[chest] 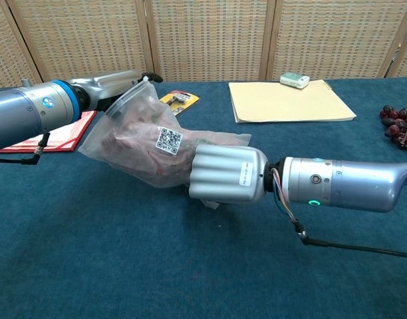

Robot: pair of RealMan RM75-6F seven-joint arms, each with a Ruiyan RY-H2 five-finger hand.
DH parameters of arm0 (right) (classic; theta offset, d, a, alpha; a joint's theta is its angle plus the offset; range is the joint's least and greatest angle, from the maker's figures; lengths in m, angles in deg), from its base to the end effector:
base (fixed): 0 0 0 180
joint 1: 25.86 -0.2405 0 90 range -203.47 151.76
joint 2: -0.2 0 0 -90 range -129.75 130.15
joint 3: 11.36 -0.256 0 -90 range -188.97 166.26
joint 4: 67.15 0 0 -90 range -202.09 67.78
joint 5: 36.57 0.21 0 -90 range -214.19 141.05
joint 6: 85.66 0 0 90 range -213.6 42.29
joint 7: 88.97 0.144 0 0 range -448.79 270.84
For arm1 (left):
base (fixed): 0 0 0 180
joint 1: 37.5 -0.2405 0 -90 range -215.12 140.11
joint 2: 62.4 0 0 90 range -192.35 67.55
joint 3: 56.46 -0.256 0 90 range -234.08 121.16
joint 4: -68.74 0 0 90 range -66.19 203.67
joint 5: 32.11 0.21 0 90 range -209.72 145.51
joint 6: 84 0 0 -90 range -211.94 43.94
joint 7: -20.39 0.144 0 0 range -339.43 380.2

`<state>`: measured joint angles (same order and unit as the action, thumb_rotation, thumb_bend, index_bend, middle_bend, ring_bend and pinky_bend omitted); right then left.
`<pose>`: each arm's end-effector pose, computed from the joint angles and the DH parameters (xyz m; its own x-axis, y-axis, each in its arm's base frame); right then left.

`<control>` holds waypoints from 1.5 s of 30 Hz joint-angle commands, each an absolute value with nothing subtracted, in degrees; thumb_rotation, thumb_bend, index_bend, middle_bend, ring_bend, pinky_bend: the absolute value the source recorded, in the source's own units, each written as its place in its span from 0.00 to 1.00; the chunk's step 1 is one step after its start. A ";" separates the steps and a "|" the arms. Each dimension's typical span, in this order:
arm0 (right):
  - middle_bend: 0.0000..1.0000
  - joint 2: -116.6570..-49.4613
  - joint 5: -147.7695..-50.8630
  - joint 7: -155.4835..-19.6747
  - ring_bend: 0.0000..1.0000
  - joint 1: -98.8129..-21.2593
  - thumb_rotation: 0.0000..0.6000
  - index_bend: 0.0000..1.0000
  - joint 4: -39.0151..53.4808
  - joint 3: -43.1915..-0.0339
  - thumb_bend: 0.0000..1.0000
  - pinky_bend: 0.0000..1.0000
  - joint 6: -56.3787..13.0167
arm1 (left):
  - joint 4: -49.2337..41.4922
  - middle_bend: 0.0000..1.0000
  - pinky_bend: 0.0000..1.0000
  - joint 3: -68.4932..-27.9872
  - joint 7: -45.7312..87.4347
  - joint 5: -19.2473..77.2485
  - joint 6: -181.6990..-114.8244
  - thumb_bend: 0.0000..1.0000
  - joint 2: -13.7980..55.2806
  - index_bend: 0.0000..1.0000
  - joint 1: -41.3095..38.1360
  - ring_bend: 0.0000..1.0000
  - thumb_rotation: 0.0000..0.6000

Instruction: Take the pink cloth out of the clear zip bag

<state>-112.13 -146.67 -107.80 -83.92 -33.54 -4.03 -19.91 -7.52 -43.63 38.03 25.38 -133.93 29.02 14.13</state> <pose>-0.0988 -0.3447 -0.1181 0.6800 0.5869 0.4395 0.2028 -0.7266 0.6565 -0.1155 0.3920 -0.0213 0.4431 0.2490 0.8612 0.8614 -0.3841 -0.3322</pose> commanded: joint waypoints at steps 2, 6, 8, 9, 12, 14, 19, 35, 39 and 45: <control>0.81 -112.17 -146.44 -107.34 0.69 -83.85 1.00 0.71 -33.70 -3.97 0.78 0.85 -19.59 | -7.41 0.00 0.00 -43.47 37.39 25.24 -133.73 0.47 29.09 0.68 14.07 0.00 1.00; 0.83 -111.78 -146.30 -106.97 0.70 -83.75 1.00 0.73 -33.39 -3.79 0.87 0.85 -19.29 | -7.14 0.00 0.00 -43.48 37.07 25.26 -133.60 0.47 29.17 0.68 14.06 0.00 1.00; 0.83 -111.56 -146.27 -107.02 0.70 -83.72 1.00 0.73 -33.25 -3.72 0.88 0.85 -19.17 | -7.13 0.00 0.00 -43.41 36.82 25.16 -133.56 0.47 29.22 0.68 14.03 0.00 1.00; 0.83 -111.49 -146.25 -107.08 0.70 -83.71 1.00 0.74 -33.19 -3.69 0.88 0.85 -19.18 | -7.10 0.00 0.00 -43.41 36.77 25.16 -133.55 0.47 29.24 0.68 14.02 0.00 1.00; 0.83 -111.35 -146.19 -107.16 0.71 -83.68 1.00 0.74 -33.06 -3.63 0.88 0.85 -19.19 | -7.07 0.00 0.00 -43.42 36.70 25.19 -133.56 0.47 29.28 0.68 14.01 0.00 1.00; 0.83 -111.29 -146.23 -107.28 0.71 -83.63 1.00 0.74 -33.02 -3.53 0.88 0.86 -19.10 | -7.09 0.00 0.00 -43.40 36.64 25.21 -133.60 0.47 29.31 0.68 14.01 0.00 1.00; 0.84 -110.77 -146.41 -107.71 0.71 -83.10 1.00 0.75 -33.01 -3.04 0.88 0.86 -18.31 | -7.08 0.00 0.00 -43.09 36.22 25.25 -133.94 0.47 28.92 0.68 13.85 0.00 1.00; 0.84 -92.73 -146.25 -110.43 0.71 -73.65 1.00 0.75 -28.92 1.41 0.89 0.86 -10.83 | -5.30 0.00 0.00 -40.98 30.94 25.04 -135.96 0.47 16.42 0.68 9.05 0.00 1.00; 0.84 -89.57 -145.67 -110.54 0.71 -71.61 1.00 0.75 -28.72 1.59 0.89 0.86 -9.85 | -4.17 0.00 0.00 -41.41 28.86 25.46 -135.83 0.47 14.23 0.68 7.42 0.00 1.00; 0.84 -87.85 -145.17 -110.49 0.71 -69.73 1.00 0.75 -29.34 1.48 0.89 0.86 -9.07 | -2.79 0.00 0.00 -41.92 25.80 26.06 -135.34 0.47 13.67 0.68 5.93 0.00 1.00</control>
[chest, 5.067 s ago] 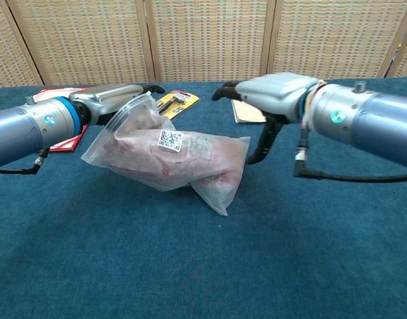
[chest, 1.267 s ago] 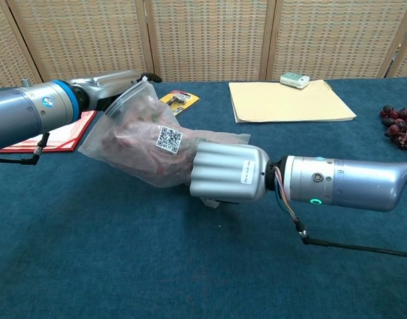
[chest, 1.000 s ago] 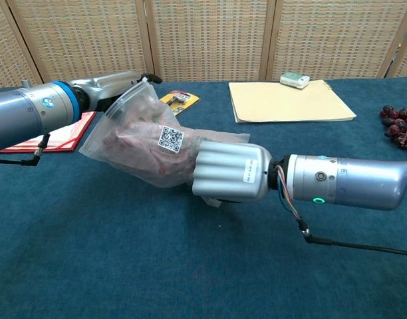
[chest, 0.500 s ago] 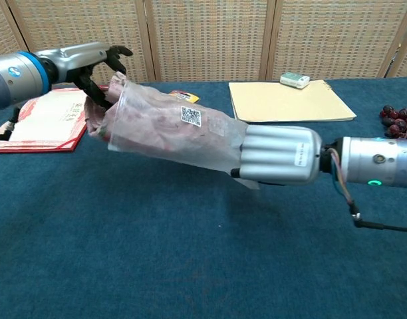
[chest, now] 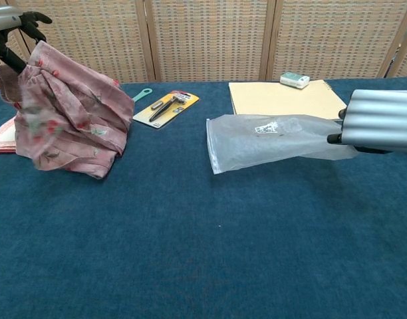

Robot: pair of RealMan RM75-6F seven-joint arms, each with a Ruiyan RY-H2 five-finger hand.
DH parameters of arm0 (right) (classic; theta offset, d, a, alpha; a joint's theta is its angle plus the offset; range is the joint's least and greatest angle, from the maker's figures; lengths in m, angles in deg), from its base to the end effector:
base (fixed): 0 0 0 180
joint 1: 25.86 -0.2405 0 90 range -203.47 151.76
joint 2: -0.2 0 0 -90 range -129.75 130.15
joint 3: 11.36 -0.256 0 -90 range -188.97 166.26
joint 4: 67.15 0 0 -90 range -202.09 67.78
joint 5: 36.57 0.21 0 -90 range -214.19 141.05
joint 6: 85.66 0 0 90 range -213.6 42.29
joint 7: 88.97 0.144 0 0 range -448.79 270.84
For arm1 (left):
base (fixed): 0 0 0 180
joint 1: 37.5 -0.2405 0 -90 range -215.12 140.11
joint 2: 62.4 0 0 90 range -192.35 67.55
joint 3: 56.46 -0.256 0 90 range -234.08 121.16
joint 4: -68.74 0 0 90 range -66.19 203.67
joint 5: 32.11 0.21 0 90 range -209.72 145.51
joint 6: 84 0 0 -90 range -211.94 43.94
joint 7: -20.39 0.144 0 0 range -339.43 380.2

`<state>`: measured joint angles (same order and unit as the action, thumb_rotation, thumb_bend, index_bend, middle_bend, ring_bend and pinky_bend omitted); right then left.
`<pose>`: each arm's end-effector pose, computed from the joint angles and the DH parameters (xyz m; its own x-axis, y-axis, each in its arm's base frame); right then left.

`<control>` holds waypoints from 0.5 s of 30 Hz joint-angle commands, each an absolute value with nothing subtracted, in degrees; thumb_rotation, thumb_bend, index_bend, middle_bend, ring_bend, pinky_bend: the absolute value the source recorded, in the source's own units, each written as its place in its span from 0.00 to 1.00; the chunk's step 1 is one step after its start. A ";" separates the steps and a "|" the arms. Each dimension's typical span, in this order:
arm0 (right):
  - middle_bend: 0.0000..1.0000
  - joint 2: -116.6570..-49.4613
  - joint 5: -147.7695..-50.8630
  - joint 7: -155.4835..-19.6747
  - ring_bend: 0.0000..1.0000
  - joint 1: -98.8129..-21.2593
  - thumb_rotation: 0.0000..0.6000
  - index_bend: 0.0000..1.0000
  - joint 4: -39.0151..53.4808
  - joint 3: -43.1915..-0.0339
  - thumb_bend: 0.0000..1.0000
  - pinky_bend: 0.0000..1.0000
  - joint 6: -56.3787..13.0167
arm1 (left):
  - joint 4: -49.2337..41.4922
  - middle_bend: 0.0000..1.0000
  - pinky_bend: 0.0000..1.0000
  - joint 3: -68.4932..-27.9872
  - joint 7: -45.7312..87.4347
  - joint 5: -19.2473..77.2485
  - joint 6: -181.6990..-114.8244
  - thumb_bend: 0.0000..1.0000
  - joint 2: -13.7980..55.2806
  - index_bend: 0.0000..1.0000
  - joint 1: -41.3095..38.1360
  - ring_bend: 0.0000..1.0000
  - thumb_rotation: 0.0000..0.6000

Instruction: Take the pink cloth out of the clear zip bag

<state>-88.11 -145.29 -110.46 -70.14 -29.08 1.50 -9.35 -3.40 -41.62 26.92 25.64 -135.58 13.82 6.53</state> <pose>-0.2440 -0.3606 0.0423 0.7954 0.5806 0.1740 0.2382 -0.5633 0.7912 -0.2113 0.4275 0.1105 0.4187 0.0895 0.9037 0.9055 -0.1168 -0.4079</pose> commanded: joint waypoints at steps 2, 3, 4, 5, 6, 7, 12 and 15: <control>0.84 -87.69 -145.14 -110.52 0.71 -69.14 1.00 0.75 -29.74 1.39 0.89 0.86 -8.69 | -2.06 0.00 0.00 -42.23 24.88 26.62 -135.20 0.47 13.83 0.68 5.55 0.00 1.00; 0.84 -87.68 -145.03 -110.40 0.71 -68.86 1.00 0.75 -29.90 1.30 0.89 0.86 -8.61 | -1.67 0.00 0.00 -42.34 24.52 26.83 -135.18 0.47 13.98 0.68 5.41 0.00 1.00; 0.84 -87.68 -144.99 -110.33 0.71 -68.71 1.00 0.75 -30.01 1.25 0.89 0.86 -8.57 | -1.44 0.00 0.00 -42.39 24.29 26.95 -135.16 0.47 14.07 0.68 5.32 0.00 1.00; 0.84 -87.68 -144.96 -110.32 0.71 -68.51 1.00 0.75 -30.20 1.17 0.89 0.86 -8.49 | -1.17 0.00 0.00 -42.45 23.96 27.11 -135.12 0.47 14.17 0.68 5.19 0.00 1.00; 0.84 -87.69 -144.95 -110.31 0.71 -68.35 1.00 0.75 -30.37 1.09 0.89 0.86 -8.40 | -0.95 0.00 0.00 -42.49 23.68 27.25 -135.11 0.47 14.24 0.68 5.08 0.00 1.00; 0.84 -87.73 -144.84 -110.24 0.71 -68.12 1.00 0.75 -30.52 0.91 0.89 0.86 -8.28 | -0.67 0.00 0.00 -42.57 23.50 27.49 -135.10 0.47 14.30 0.66 4.98 0.00 1.00; 0.73 -87.93 -144.56 -109.86 0.68 -67.25 1.00 0.66 -30.86 0.18 0.81 0.77 -7.14 | -1.02 0.00 0.00 -43.11 23.68 27.69 -134.73 0.26 13.30 0.04 4.28 0.00 1.00; 0.27 -87.83 -142.69 -109.65 0.25 -66.10 1.00 0.17 -30.17 -1.14 0.18 0.25 -7.39 | -2.91 0.00 0.00 -43.46 25.13 27.20 -134.98 0.13 11.45 0.00 3.56 0.00 1.00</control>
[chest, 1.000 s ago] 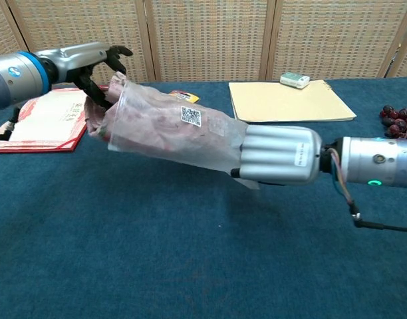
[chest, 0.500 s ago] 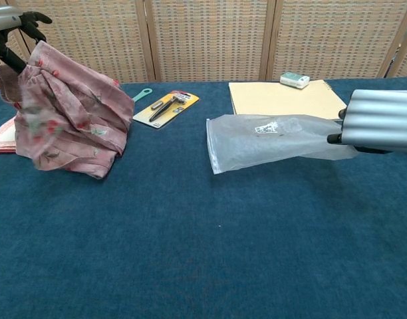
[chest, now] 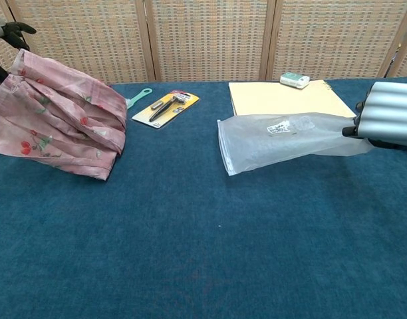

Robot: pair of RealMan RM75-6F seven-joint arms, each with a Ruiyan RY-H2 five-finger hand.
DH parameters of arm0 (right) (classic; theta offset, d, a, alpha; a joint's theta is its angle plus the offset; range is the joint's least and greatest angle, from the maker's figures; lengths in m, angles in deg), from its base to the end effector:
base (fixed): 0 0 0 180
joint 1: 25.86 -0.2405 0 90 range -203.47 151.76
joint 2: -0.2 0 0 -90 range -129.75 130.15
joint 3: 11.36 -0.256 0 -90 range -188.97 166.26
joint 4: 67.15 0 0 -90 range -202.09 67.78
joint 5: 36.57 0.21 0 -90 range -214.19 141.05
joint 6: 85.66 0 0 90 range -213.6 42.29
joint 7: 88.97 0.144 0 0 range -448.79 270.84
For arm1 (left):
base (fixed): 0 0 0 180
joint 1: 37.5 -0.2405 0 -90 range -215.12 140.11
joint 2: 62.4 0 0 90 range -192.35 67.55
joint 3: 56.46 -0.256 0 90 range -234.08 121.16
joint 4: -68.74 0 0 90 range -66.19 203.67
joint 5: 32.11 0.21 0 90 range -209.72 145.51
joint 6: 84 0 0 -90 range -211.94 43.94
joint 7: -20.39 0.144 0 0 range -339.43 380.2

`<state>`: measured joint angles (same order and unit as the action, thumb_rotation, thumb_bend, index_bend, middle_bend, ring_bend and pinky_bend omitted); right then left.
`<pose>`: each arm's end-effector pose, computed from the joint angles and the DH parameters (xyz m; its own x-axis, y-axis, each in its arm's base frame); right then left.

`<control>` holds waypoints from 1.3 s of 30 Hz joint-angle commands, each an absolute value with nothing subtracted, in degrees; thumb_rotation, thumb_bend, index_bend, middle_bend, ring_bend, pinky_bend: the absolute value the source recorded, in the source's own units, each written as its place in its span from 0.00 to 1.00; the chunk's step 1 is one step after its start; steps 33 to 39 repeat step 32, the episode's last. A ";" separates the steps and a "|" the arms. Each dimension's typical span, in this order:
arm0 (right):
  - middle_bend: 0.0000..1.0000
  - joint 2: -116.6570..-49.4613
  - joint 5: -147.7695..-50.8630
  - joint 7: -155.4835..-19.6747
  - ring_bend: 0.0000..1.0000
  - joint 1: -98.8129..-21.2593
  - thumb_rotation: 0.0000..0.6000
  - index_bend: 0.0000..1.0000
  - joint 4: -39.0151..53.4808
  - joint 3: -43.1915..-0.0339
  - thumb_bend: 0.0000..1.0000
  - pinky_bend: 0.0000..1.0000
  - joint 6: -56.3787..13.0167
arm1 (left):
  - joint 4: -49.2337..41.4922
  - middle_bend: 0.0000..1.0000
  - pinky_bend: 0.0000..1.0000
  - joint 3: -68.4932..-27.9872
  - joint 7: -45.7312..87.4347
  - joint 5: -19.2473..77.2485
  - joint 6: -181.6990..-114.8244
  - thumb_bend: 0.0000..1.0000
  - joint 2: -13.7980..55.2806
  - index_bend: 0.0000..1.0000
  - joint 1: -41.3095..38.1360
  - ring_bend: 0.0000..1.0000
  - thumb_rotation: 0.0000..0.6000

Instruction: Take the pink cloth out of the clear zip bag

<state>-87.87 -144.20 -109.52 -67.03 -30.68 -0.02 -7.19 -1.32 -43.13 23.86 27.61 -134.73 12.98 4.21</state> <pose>-0.2590 -0.3556 0.0556 0.8118 0.5558 0.1793 0.1826 -0.5332 0.8261 -0.2387 0.4197 0.1174 0.4320 0.1135 0.8947 0.9014 -0.0841 -0.4246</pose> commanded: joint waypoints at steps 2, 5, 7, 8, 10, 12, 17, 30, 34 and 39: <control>0.03 -87.04 -136.13 -112.88 0.02 -63.13 1.00 0.01 -25.69 -4.79 0.00 0.02 -11.03 | -6.80 0.00 0.00 -43.58 25.70 28.55 -138.48 0.10 8.54 0.00 1.74 0.00 1.00; 0.00 -83.75 -132.97 -116.25 0.00 -61.62 1.00 0.00 -17.35 -6.82 0.00 0.00 -11.80 | -12.65 0.00 0.00 -43.61 25.78 29.83 -141.52 0.08 4.80 0.00 -0.32 0.00 1.00; 0.00 -81.54 -131.53 -117.39 0.00 -60.45 1.00 0.00 -12.48 -7.94 0.00 0.00 -10.91 | -16.39 0.00 0.00 -43.57 25.90 31.43 -144.50 0.07 2.23 0.00 -1.90 0.00 1.00; 0.00 -80.32 -130.54 -117.71 0.00 -59.48 1.00 0.00 -9.98 -8.73 0.00 0.00 -9.80 | -18.70 0.00 0.00 -43.58 26.06 32.05 -146.50 0.07 0.59 0.00 -3.12 0.00 1.00; 0.00 -78.93 -129.51 -117.78 0.00 -58.31 1.00 0.00 -6.78 -9.60 0.00 0.00 -8.50 | -21.40 0.00 0.00 -43.76 26.09 32.42 -147.83 0.06 -1.20 0.00 -4.37 0.00 1.00; 0.00 -77.69 -128.52 -116.91 0.00 -56.85 1.00 0.00 -3.78 -10.51 0.00 0.00 -6.53 | -23.46 0.00 0.00 -44.37 26.72 33.52 -149.79 0.06 -2.62 0.00 -5.82 0.00 1.00; 0.00 -75.82 -128.01 -113.68 0.00 -52.80 1.00 0.00 1.98 -11.45 0.00 0.00 -0.66 | -29.01 0.00 0.00 -46.85 28.94 36.35 -158.14 0.06 -4.37 0.00 -11.67 0.00 1.00; 0.00 -79.37 -125.79 -99.95 0.00 -41.04 1.00 0.00 10.28 -11.26 0.00 0.00 10.98 | -31.72 0.00 0.00 -57.06 29.28 47.35 -176.19 0.06 2.72 0.00 -27.17 0.00 1.00; 0.00 -79.29 -125.74 -98.99 0.00 -39.63 1.00 0.00 11.30 -11.03 0.00 0.00 11.71 | -30.98 0.00 0.00 -58.26 29.23 49.51 -177.72 0.06 3.78 0.00 -28.77 0.00 1.00; 0.00 -79.29 -125.74 -98.99 0.00 -39.63 1.00 0.00 11.30 -11.03 0.00 0.00 11.71 | -30.98 0.00 0.00 -58.26 29.23 49.51 -177.72 0.06 3.78 0.00 -28.77 0.00 1.00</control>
